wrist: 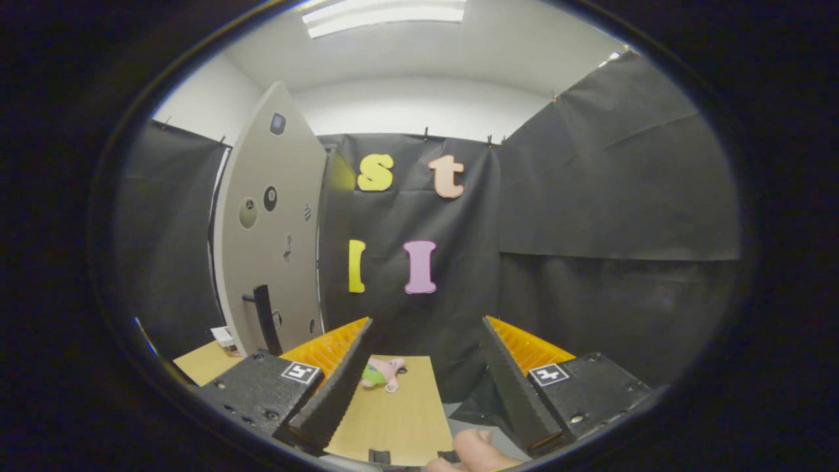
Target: Open the shoe cabinet door, grab the shoes and put them into the shoe cabinet, then close the shoe cabinet door.
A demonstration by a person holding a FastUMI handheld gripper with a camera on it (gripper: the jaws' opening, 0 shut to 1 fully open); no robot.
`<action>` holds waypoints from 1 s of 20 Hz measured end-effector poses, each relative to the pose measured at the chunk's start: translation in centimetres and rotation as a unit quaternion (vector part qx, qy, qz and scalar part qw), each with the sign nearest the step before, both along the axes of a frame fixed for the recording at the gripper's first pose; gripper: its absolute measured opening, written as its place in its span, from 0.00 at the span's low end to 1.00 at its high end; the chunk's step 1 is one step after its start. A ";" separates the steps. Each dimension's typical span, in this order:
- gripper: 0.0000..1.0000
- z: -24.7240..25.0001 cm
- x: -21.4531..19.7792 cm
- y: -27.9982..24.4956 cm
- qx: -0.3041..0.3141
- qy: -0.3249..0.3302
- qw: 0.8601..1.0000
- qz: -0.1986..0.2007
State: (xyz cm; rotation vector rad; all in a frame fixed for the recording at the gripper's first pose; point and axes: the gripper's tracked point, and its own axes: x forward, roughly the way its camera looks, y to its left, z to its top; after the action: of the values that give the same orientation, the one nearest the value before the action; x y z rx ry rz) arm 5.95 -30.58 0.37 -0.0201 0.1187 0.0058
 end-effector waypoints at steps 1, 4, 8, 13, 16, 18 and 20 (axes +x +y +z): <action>1.00 -0.3 0.7 0.1 0.010 0.000 1.000 0.002; 1.00 -2.0 3.1 0.6 0.024 0.016 1.000 -0.004; 1.00 -4.0 5.3 2.8 0.022 0.037 0.999 0.002; 1.00 -5.8 6.8 7.9 0.013 0.056 0.998 0.032; 1.00 -6.2 6.8 10.4 -0.010 0.060 0.997 0.038; 1.00 -5.7 6.2 13.2 -0.006 0.050 0.997 0.057; 1.00 -6.0 5.5 15.2 -0.005 0.054 0.997 0.062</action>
State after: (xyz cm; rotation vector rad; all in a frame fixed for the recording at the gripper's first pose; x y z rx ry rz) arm 11.47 -15.34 -5.65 -0.0380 0.2253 0.1312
